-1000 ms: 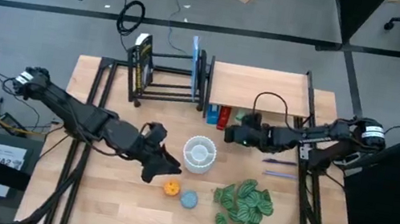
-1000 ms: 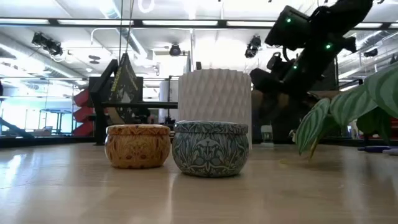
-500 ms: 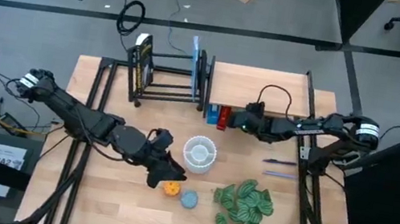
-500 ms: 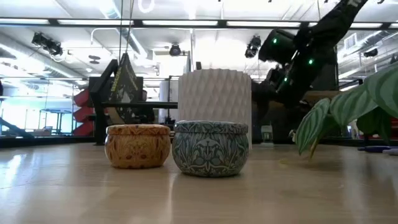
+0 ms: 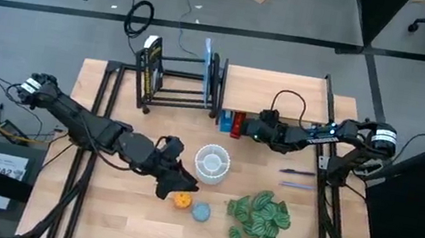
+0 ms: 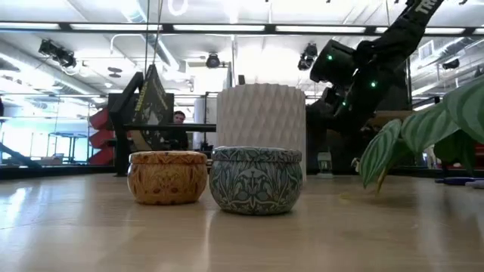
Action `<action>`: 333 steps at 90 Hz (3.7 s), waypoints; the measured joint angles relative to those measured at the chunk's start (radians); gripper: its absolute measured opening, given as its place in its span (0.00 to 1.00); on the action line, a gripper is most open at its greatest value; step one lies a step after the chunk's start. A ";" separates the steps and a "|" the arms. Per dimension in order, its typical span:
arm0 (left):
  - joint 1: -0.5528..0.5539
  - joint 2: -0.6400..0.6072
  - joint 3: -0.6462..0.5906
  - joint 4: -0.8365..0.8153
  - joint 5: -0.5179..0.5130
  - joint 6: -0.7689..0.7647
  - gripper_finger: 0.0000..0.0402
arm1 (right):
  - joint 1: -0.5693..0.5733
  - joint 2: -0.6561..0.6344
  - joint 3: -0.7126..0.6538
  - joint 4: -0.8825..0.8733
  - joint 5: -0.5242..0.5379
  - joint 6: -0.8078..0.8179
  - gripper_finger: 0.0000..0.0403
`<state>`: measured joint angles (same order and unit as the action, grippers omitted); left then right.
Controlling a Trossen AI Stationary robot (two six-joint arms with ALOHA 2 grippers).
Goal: Stock shelves
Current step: Remove the green stapler from under the shelf
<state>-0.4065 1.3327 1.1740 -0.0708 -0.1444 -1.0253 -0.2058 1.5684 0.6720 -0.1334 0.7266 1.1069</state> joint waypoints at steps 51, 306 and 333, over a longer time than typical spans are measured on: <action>0.000 0.000 0.000 0.000 0.000 0.005 0.35 | 0.071 -0.028 -0.004 -0.109 0.006 0.057 0.52; 0.197 -0.001 0.000 0.579 0.183 0.026 0.35 | 1.218 -0.121 0.457 -1.247 -0.664 1.135 0.22; 0.241 -0.002 0.000 0.648 0.185 -0.004 0.35 | 1.207 0.035 0.457 -1.086 -0.675 1.163 0.34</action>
<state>-0.1658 1.3312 1.1744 0.5774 0.0402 -1.0292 1.0015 1.6030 1.1294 -1.2193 0.0515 2.2697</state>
